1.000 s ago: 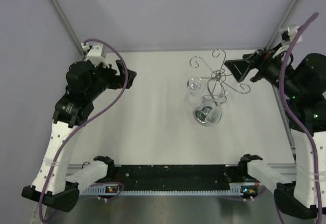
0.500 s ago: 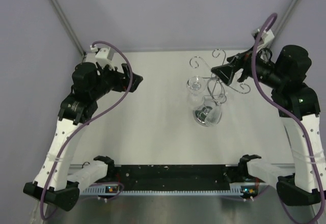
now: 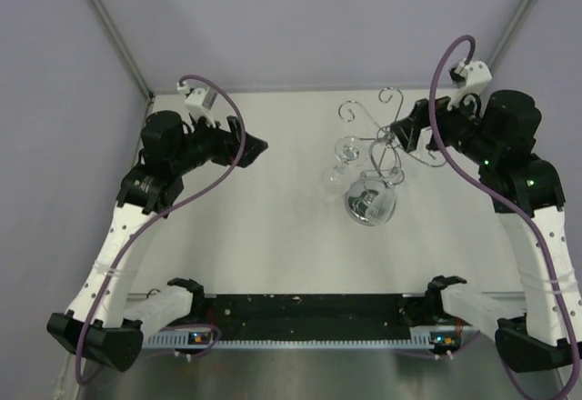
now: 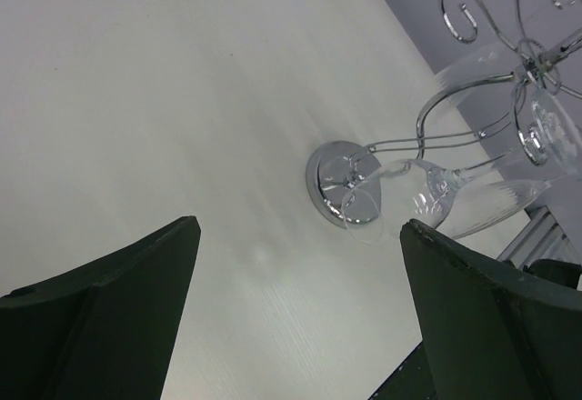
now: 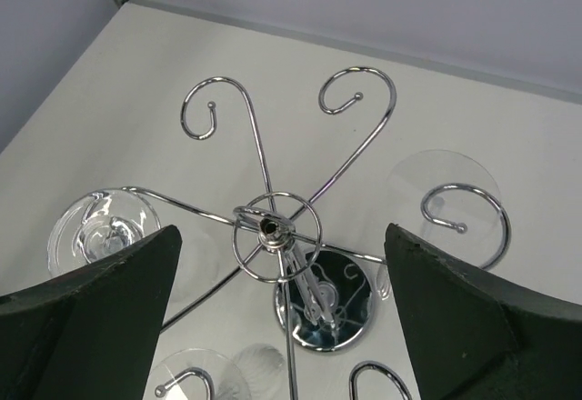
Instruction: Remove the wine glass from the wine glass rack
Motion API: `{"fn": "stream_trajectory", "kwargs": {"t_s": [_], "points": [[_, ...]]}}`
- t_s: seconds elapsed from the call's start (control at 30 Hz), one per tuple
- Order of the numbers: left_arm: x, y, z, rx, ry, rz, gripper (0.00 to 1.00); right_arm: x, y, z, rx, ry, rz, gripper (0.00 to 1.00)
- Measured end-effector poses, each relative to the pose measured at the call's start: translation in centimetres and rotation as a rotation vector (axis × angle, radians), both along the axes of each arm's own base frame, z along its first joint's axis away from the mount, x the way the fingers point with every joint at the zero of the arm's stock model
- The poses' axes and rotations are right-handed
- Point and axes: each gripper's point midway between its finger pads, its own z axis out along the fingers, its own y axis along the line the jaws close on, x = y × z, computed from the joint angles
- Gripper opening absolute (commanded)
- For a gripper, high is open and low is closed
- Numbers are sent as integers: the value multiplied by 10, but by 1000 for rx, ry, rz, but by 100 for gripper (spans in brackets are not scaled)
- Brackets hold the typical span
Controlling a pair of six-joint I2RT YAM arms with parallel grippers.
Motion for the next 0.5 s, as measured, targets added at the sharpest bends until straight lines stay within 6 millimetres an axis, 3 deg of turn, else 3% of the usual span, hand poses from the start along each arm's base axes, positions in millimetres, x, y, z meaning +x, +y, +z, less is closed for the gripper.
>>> {"fn": "stream_trajectory", "kwargs": {"t_s": [0.17, 0.5], "points": [[8, -19, 12, -80, 1, -74, 98, -20, -17, 16, 55, -31, -102, 93], [51, -63, 41, -302, 76, -200, 94, -67, -36, 32, 200, -44, -203, 93]]}}
